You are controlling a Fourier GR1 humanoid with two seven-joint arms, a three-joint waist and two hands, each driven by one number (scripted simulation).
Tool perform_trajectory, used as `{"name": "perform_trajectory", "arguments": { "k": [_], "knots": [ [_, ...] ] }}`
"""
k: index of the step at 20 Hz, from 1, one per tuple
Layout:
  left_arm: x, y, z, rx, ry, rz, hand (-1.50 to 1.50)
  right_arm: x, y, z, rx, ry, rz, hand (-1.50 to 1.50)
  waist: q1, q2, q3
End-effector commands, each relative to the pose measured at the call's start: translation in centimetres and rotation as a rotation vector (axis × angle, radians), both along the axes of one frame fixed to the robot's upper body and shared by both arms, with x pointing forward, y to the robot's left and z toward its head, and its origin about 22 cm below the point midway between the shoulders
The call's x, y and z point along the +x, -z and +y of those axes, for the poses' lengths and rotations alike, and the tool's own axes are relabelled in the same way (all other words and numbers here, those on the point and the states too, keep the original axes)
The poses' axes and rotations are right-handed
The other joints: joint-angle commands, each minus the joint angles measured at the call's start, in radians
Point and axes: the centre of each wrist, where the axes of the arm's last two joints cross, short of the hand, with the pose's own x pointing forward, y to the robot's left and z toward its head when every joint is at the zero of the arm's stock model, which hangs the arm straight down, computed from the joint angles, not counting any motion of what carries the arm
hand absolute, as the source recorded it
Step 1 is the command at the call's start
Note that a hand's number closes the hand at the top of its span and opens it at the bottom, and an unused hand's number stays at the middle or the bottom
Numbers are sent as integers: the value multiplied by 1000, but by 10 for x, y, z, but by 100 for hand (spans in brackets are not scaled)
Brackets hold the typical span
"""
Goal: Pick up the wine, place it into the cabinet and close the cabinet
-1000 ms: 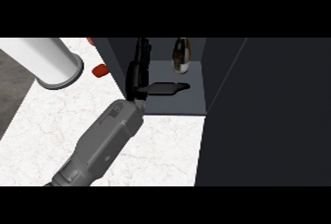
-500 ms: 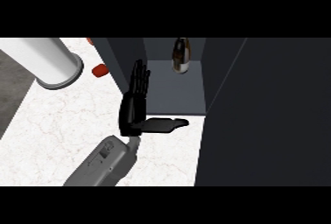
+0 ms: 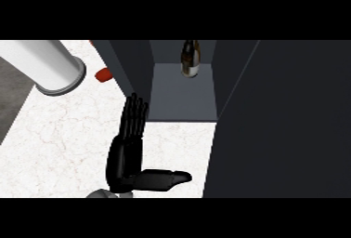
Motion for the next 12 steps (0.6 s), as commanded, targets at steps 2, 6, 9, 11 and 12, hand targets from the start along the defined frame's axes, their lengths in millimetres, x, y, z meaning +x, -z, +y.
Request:
{"name": "perform_trajectory", "arguments": {
  "k": [2,6,9,11,12],
  "knots": [
    [-23,5,14,-1,-24,-5,-150,-36,-29,-3,-105,-224,-14,150,-4,0,-1],
    [-50,-6,41,20,-44,-6,-150,-45,-29,6,-70,-359,43,150,6,-3,-1],
    [-54,-12,67,23,-40,-1,-150,-42,-31,18,-63,-404,-2,150,12,2,-2],
    [-57,-16,78,48,-42,-5,-150,-45,-30,22,-65,-443,10,150,6,0,-2],
    [-64,-5,89,53,-44,2,-150,-45,-31,26,-63,-426,-7,150,9,0,-3]
  ]
}}
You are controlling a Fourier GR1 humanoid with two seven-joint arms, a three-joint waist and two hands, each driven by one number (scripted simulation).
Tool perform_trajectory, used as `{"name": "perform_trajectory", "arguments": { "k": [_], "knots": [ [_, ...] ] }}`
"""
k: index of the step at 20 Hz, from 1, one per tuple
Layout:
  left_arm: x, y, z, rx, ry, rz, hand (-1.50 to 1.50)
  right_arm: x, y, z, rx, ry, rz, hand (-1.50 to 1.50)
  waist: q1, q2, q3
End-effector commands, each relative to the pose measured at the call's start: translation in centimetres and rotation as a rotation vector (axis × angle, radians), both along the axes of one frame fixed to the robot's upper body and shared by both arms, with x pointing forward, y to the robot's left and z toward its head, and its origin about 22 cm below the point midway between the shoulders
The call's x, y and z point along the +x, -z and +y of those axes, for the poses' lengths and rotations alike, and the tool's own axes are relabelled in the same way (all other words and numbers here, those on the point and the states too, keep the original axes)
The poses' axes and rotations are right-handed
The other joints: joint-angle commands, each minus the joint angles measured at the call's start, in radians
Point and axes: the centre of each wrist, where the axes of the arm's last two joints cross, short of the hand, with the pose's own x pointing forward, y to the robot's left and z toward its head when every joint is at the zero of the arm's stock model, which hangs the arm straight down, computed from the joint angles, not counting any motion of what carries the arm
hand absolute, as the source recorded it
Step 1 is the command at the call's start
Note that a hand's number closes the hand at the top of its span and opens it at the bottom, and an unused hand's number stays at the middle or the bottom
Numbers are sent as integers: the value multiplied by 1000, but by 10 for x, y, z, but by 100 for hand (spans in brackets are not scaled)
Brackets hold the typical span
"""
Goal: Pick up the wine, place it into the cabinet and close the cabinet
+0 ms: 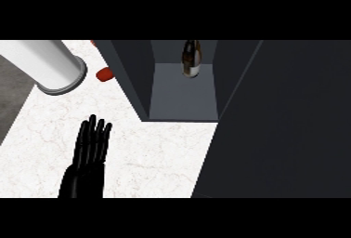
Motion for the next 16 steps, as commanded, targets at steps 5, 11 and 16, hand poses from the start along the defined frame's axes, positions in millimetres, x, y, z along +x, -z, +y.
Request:
{"name": "perform_trajectory", "arguments": {
  "k": [5,11,16],
  "knots": [
    [-26,-17,40,5,-38,-9,-150,-35,-37,18,95,-140,-63,150,3,-6,-3],
    [-35,-12,82,4,-36,-15,-150,-19,-34,46,106,-181,12,150,23,-1,-6],
    [-38,-29,100,6,-31,-22,-150,-1,-31,78,119,-186,-9,150,44,0,-5]
  ]
}}
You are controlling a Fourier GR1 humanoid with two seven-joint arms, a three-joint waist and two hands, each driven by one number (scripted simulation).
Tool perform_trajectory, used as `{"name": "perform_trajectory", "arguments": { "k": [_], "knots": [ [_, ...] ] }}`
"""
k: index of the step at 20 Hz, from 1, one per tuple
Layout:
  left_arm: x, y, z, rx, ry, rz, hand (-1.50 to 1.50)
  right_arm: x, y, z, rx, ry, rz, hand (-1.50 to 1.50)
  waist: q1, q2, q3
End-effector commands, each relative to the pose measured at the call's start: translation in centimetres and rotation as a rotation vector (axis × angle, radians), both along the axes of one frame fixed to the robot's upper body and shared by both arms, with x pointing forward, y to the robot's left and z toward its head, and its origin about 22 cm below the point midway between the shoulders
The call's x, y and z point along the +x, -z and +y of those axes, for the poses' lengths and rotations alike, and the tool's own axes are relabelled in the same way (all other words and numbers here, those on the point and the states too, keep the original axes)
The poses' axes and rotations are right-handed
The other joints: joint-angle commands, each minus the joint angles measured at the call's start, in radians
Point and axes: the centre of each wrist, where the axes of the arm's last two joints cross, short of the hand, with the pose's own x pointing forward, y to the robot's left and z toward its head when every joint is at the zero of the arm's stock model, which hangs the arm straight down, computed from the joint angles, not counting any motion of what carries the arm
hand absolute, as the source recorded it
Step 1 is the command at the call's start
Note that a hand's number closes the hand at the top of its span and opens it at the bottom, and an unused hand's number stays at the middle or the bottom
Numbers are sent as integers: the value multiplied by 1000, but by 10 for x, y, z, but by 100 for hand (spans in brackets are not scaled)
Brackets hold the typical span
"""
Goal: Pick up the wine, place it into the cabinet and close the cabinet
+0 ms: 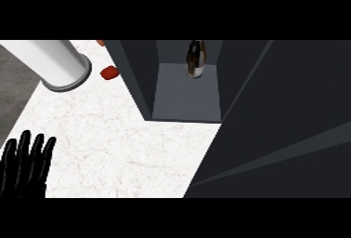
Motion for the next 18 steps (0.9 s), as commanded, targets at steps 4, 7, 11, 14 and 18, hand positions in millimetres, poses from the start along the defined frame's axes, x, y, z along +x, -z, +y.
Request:
{"name": "perform_trajectory", "arguments": {
  "k": [4,7,11,14,18],
  "knots": [
    [-17,-14,26,-11,29,-3,-150,-9,-12,55,82,-107,-34,150,23,-2,1],
    [-4,-13,44,-5,34,-23,-150,7,-17,71,74,-93,-49,150,21,7,0],
    [-2,-16,64,2,41,-31,-150,27,-22,91,71,-61,-58,150,25,10,0],
    [-5,-26,68,8,72,-36,-150,54,-33,105,60,-11,-62,150,49,13,0],
    [-6,-22,73,-28,77,-47,-150,85,-59,130,20,-4,-42,150,64,15,-1]
  ]
}}
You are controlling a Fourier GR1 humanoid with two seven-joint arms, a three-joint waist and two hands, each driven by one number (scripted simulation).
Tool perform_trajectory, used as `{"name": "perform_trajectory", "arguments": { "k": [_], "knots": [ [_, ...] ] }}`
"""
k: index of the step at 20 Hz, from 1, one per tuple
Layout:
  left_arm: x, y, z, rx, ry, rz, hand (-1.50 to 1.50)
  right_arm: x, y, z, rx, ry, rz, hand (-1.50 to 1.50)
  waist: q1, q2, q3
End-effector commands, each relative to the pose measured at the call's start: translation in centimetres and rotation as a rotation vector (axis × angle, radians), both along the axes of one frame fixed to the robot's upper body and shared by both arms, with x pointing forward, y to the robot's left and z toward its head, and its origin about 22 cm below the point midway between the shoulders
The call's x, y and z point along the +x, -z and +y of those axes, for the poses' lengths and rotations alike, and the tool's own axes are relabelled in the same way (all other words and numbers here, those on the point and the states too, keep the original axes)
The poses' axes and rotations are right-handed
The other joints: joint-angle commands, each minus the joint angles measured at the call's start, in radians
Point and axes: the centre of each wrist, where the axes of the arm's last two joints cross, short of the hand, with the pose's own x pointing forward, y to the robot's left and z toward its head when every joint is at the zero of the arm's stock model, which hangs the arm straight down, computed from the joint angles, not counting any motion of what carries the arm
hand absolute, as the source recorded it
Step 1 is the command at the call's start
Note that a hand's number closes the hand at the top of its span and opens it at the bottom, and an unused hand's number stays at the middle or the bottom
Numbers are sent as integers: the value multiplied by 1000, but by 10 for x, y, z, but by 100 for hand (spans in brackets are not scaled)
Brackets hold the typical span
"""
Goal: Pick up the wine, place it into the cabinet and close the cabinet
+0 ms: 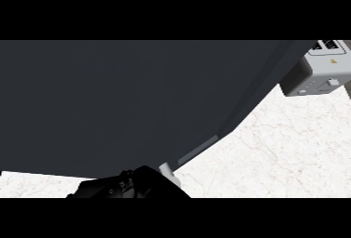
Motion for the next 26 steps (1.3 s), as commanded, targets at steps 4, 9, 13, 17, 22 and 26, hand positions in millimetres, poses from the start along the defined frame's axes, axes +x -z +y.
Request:
{"name": "perform_trajectory", "arguments": {
  "k": [4,9,13,17,22,26],
  "knots": [
    [11,-9,36,6,-2,-22,-150,53,-47,51,-12,29,-8,150,-4,6,1],
    [14,-19,39,-9,1,-27,-150,101,-62,72,-42,24,7,150,2,14,2],
    [20,-29,40,22,40,-41,-150,113,-50,73,-167,-233,210,150,28,29,2],
    [22,-30,43,9,4,-56,-150,146,-40,74,-180,-335,295,150,4,21,3],
    [19,-48,54,11,-18,-58,-150,188,-37,66,-83,-136,234,150,-23,13,5],
    [9,-40,57,9,-37,-19,-150,217,-31,42,-45,-7,196,150,-36,8,5]
  ]
}}
